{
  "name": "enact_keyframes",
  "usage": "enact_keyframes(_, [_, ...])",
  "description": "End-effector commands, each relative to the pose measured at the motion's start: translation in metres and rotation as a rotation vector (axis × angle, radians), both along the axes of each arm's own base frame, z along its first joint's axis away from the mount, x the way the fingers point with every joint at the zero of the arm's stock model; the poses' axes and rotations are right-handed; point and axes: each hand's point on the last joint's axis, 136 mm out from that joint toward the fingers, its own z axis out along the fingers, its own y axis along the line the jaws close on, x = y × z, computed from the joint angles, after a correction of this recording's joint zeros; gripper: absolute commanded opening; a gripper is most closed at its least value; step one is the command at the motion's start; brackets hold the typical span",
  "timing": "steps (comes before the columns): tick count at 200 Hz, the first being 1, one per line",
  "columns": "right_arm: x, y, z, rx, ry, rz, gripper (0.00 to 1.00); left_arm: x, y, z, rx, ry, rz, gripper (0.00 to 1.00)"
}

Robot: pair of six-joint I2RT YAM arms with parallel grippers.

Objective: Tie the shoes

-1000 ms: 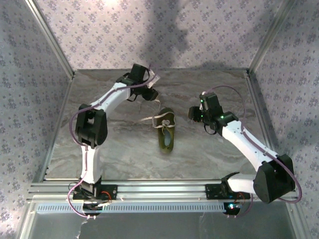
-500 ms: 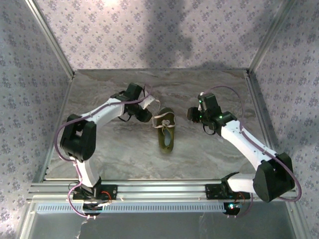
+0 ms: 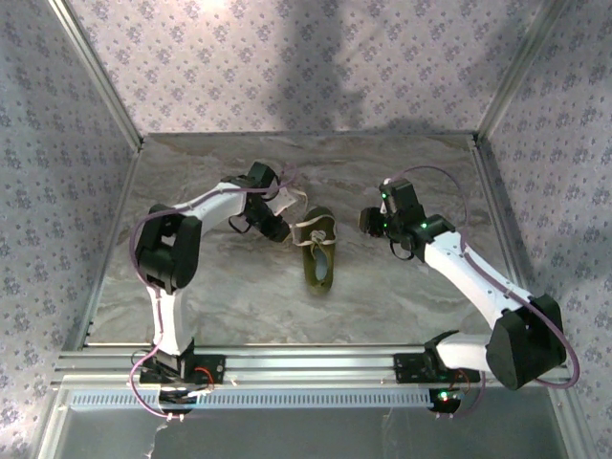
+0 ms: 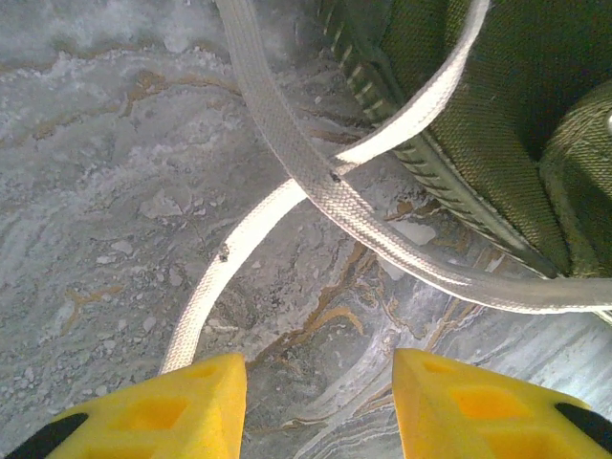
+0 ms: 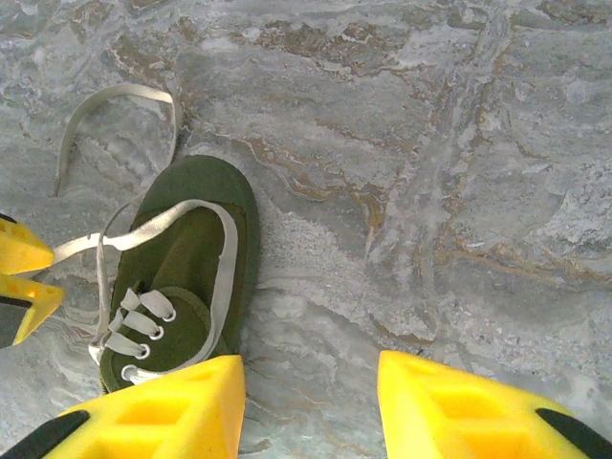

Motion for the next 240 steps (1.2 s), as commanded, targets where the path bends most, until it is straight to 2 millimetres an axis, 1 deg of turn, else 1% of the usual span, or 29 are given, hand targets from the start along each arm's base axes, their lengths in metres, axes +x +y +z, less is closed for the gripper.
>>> enact_keyframes(1, [-0.005, -0.001, 0.004, -0.019, -0.003, 0.013, 0.42, -0.003, -0.001, 0.001, -0.011, 0.040, -0.034, 0.44])
enact_keyframes(44, [-0.006, 0.000, 0.005, -0.018, -0.002, 0.017, 0.42, 0.005, 0.004, -0.009, 0.026, 0.048, -0.033, 0.44])
enact_keyframes(89, [-0.006, 0.001, 0.006, -0.019, -0.002, 0.020, 0.42, 0.013, 0.006, -0.012, 0.058, 0.037, -0.035, 0.43])
enact_keyframes(99, [-0.006, 0.001, 0.006, -0.020, -0.002, 0.021, 0.42, 0.013, 0.006, -0.010, 0.056, 0.037, -0.037, 0.40])
enact_keyframes(116, [-0.006, 0.001, 0.006, -0.021, -0.003, 0.022, 0.42, 0.012, 0.002, -0.001, 0.024, 0.014, -0.047, 0.38])
enact_keyframes(133, [-0.006, 0.001, 0.007, -0.025, -0.007, 0.019, 0.41, 0.015, 0.001, 0.009, 0.003, -0.037, -0.048, 0.38])
enact_keyframes(145, [-0.006, -0.002, 0.008, -0.038, -0.020, 0.003, 0.41, 0.018, 0.004, 0.012, 0.011, -0.062, -0.037, 0.40])
enact_keyframes(163, [-0.006, -0.016, 0.013, -0.102, -0.062, -0.063, 0.48, 0.025, 0.011, 0.009, 0.048, -0.076, -0.014, 0.43])
enact_keyframes(173, [-0.007, -0.024, 0.017, -0.137, -0.079, -0.103, 0.53, 0.025, 0.012, 0.007, 0.059, -0.071, -0.013, 0.45])
enact_keyframes(184, [-0.009, -0.031, 0.018, -0.159, -0.088, -0.127, 0.56, 0.024, 0.012, 0.004, 0.065, -0.058, -0.014, 0.48])
enact_keyframes(190, [-0.010, -0.033, 0.018, -0.164, -0.085, -0.133, 0.57, 0.023, 0.012, 0.002, 0.070, -0.049, -0.015, 0.52])
enact_keyframes(200, [-0.011, -0.034, 0.018, -0.168, -0.085, -0.134, 0.57, 0.022, 0.012, -0.002, 0.076, -0.034, -0.016, 0.52])
enact_keyframes(240, [-0.012, -0.033, 0.016, -0.167, -0.078, -0.128, 0.57, 0.015, 0.010, -0.012, 0.099, 0.012, -0.037, 0.48])
